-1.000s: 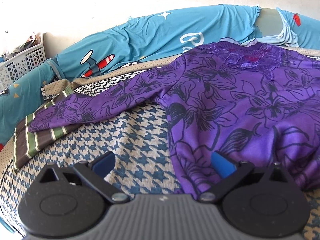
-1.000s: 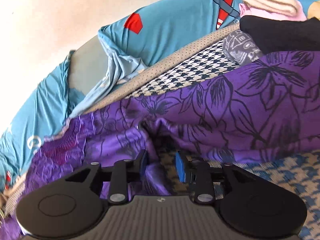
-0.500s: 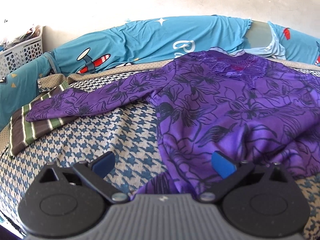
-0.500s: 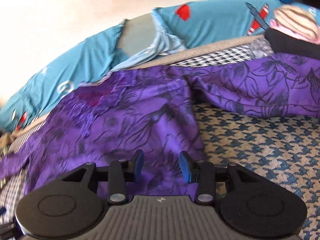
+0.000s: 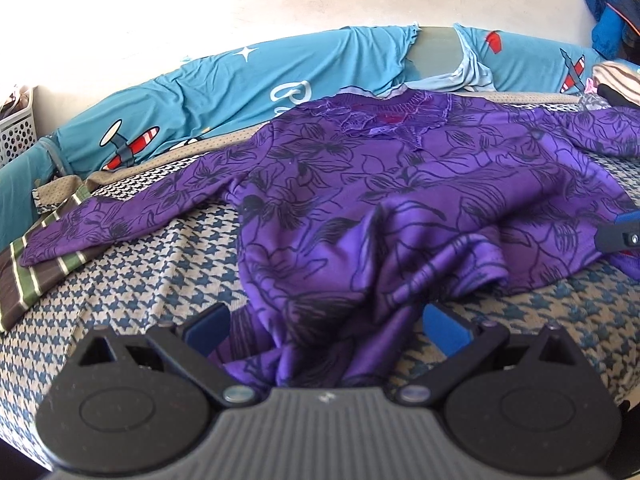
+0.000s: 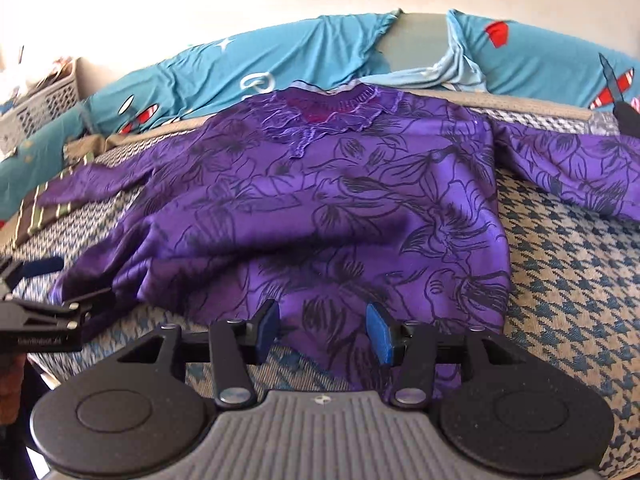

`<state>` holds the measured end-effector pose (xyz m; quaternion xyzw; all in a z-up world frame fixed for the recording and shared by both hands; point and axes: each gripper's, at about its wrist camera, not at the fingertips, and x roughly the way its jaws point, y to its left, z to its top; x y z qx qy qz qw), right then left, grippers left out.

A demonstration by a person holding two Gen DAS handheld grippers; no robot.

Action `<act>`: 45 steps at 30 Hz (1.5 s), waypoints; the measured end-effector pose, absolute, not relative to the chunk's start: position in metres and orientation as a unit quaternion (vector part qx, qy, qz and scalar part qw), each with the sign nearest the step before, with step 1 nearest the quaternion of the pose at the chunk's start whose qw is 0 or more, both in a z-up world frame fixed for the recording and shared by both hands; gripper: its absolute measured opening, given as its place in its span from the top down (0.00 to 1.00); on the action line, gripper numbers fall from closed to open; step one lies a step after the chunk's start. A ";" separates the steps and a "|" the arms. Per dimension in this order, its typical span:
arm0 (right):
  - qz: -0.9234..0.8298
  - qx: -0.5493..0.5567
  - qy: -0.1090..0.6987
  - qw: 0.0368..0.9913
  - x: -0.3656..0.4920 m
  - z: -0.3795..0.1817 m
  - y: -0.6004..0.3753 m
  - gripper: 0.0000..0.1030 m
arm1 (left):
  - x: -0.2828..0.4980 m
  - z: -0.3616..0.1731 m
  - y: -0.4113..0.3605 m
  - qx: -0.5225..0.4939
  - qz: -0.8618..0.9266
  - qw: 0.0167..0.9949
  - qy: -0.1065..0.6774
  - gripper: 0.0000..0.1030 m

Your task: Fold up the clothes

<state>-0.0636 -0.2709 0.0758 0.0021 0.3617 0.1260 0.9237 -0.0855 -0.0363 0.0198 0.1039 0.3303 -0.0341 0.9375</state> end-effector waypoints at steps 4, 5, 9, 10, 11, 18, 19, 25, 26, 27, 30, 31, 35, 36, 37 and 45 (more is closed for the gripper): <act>0.132 -0.038 0.355 0.925 -0.074 0.075 -0.261 0.54 | -0.089 0.020 -0.036 0.099 -0.037 0.937 0.333 0.00; 0.133 -0.042 0.354 0.925 -0.077 0.074 -0.260 0.54 | -0.091 0.019 -0.036 0.101 -0.039 0.936 0.334 0.00; 0.126 -0.067 0.348 0.927 -0.083 0.072 -0.255 0.54 | -0.092 0.017 -0.037 0.108 -0.038 0.935 0.335 0.00; 0.117 -0.080 0.345 0.928 -0.082 0.070 -0.252 0.54 | -0.092 0.017 -0.037 0.108 -0.037 0.935 0.335 0.00; 0.111 -0.090 0.345 0.928 -0.082 0.069 -0.250 0.54 | -0.091 0.017 -0.036 0.107 -0.035 0.936 0.334 0.00; 0.082 -0.110 0.340 0.930 -0.075 0.063 -0.247 0.55 | -0.089 0.016 -0.035 0.101 -0.030 0.936 0.335 0.00; 0.083 -0.108 0.339 0.931 -0.075 0.063 -0.247 0.57 | -0.089 0.016 -0.036 0.102 -0.031 0.936 0.335 0.00; 0.073 -0.085 0.330 0.937 -0.071 0.066 -0.250 0.88 | -0.090 0.016 -0.038 0.106 -0.034 0.938 0.329 0.00; 0.071 -0.073 0.326 0.940 -0.071 0.068 -0.252 0.89 | -0.090 0.016 -0.039 0.106 -0.034 0.938 0.328 0.00; 0.070 -0.061 0.321 0.943 -0.071 0.070 -0.254 0.90 | -0.091 0.017 -0.040 0.107 -0.035 0.939 0.326 0.00; 0.069 -0.037 0.304 0.949 -0.068 0.077 -0.260 0.91 | -0.093 0.017 -0.043 0.111 -0.043 0.940 0.320 0.00; 0.071 -0.029 0.299 0.951 -0.066 0.080 -0.262 0.91 | -0.093 0.017 -0.045 0.113 -0.047 0.940 0.319 0.00; 0.079 0.004 0.277 0.957 -0.058 0.093 -0.269 0.91 | -0.095 0.016 -0.052 0.120 -0.059 0.939 0.316 0.00; 0.081 0.012 0.273 0.959 -0.055 0.096 -0.271 0.91 | -0.095 0.016 -0.054 0.120 -0.064 0.939 0.315 0.00; 0.084 0.019 0.268 0.960 -0.051 0.100 -0.273 0.91 | -0.096 0.016 -0.055 0.121 -0.068 0.940 0.313 0.00; 0.108 0.067 0.242 0.962 -0.022 0.122 -0.281 0.92 | -0.086 0.012 -0.069 0.127 -0.077 0.937 0.316 0.00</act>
